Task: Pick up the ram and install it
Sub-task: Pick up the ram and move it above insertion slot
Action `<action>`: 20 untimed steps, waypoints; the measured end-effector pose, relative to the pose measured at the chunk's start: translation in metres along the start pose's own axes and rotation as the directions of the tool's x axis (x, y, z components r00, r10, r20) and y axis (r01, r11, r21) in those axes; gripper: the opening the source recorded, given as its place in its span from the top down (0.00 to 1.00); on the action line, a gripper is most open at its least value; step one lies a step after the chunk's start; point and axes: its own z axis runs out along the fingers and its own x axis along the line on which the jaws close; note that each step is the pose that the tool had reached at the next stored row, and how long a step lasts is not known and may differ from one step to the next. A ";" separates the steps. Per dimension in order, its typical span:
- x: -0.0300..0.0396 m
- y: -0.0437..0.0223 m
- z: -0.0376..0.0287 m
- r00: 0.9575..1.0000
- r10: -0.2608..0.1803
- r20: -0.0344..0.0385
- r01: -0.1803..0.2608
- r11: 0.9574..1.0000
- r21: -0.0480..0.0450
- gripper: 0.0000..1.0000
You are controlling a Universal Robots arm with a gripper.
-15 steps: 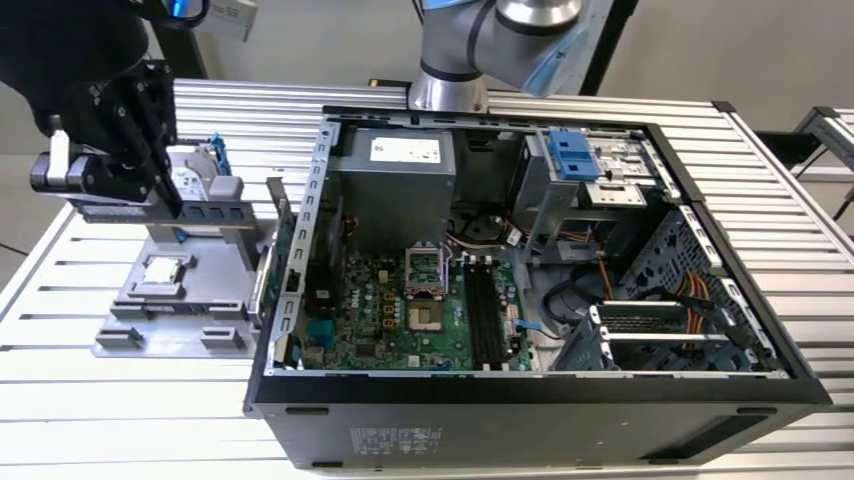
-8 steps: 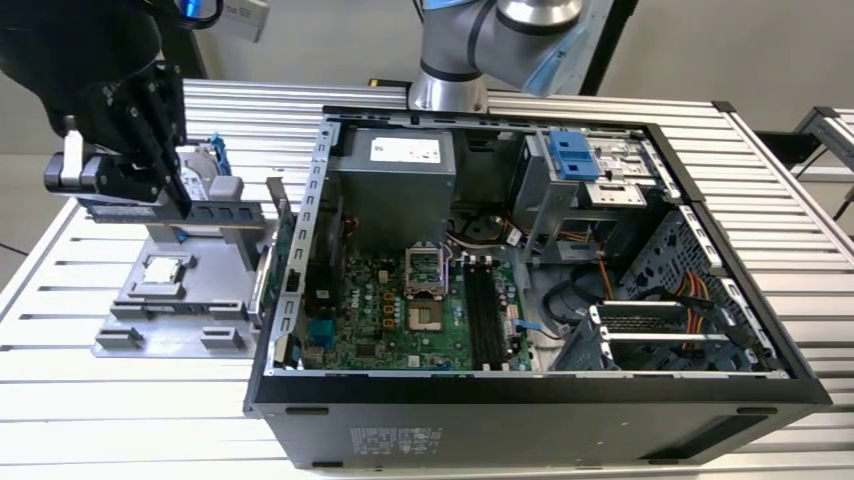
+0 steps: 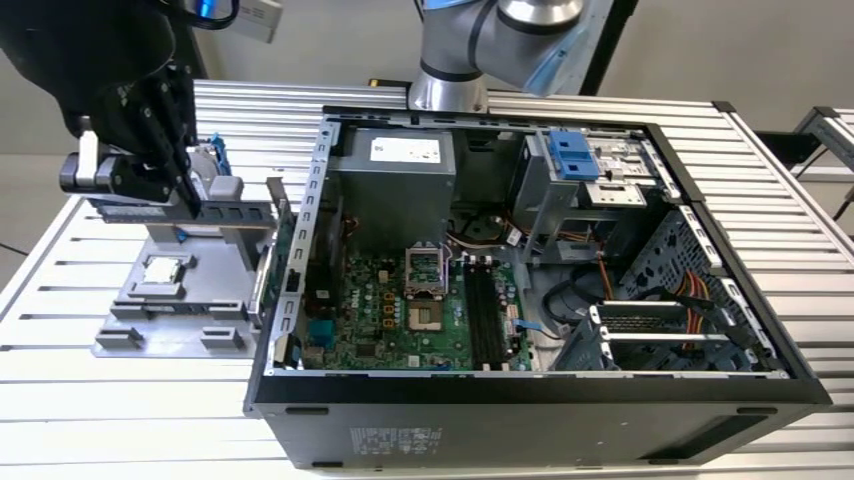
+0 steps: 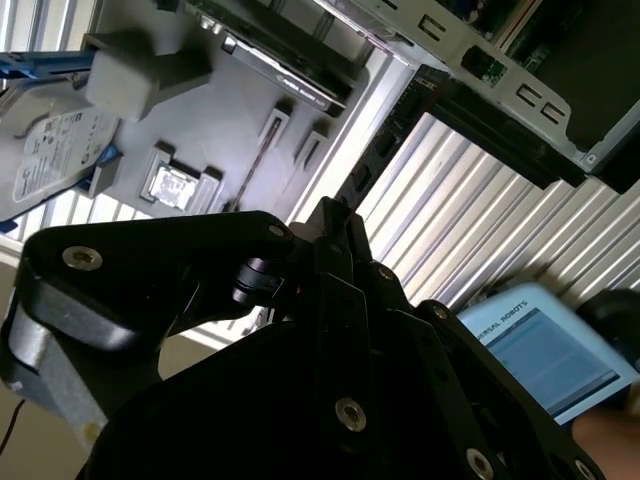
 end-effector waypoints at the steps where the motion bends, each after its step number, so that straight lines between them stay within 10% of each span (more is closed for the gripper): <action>1: 0.0000 -0.0009 0.0000 1.000 0.000 0.000 0.000 1.000 0.000 1.00; 20: -0.0006 -0.0199 0.0001 1.000 0.000 0.000 0.000 1.000 -0.001 1.00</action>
